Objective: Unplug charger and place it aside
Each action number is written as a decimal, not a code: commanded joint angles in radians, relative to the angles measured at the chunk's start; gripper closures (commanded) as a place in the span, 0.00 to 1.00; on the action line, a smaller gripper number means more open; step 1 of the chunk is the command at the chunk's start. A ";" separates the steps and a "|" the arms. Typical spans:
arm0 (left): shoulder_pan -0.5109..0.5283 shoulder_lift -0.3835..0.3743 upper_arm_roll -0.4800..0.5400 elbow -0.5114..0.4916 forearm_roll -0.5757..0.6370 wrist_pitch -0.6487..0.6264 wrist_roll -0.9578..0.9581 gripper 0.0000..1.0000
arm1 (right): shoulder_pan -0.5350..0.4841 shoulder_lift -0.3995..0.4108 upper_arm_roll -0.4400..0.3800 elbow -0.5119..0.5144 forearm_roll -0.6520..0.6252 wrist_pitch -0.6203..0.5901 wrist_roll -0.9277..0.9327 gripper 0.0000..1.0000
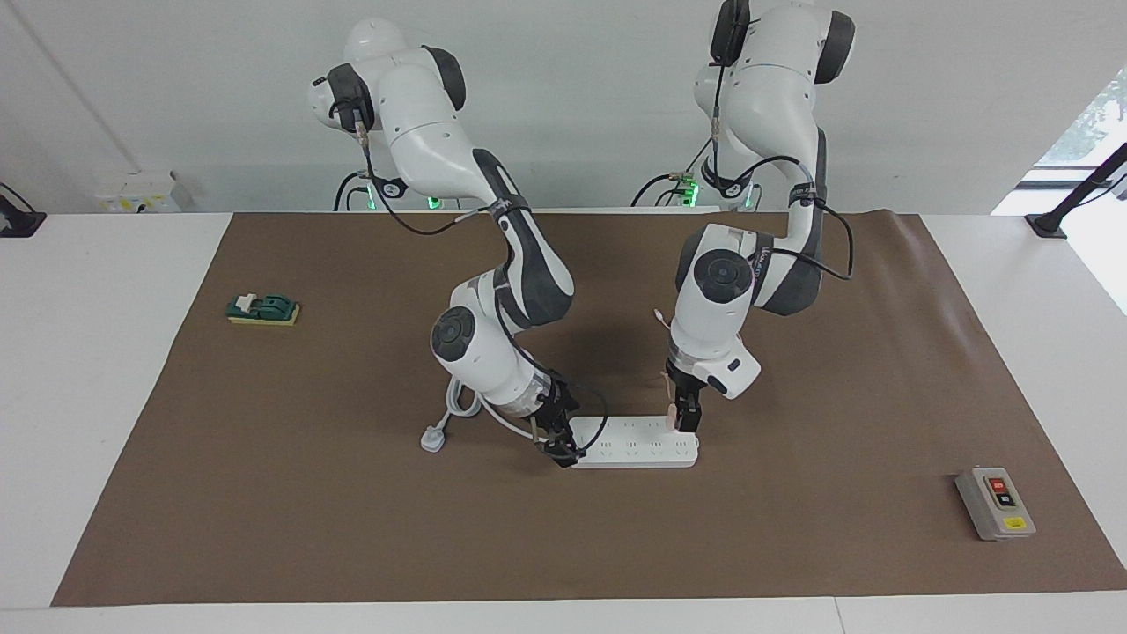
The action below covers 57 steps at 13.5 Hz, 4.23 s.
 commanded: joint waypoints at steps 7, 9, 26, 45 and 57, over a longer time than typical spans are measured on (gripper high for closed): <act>-0.002 0.049 0.012 0.075 0.022 0.002 -0.016 0.09 | -0.022 0.065 0.004 0.106 0.012 -0.027 0.019 0.00; -0.002 0.049 0.012 0.073 0.031 0.005 -0.016 0.17 | -0.015 0.065 0.004 0.099 0.015 -0.013 0.019 0.00; -0.002 0.049 0.012 0.057 0.084 0.062 -0.013 1.00 | -0.023 0.064 0.005 0.095 0.047 -0.024 0.019 1.00; 0.031 -0.038 0.012 0.209 0.024 -0.291 0.180 1.00 | -0.023 0.064 0.005 0.095 0.047 -0.024 0.019 1.00; 0.143 -0.214 0.012 -0.004 -0.035 -0.267 0.922 1.00 | -0.014 -0.154 -0.003 -0.029 -0.212 -0.096 -0.013 0.00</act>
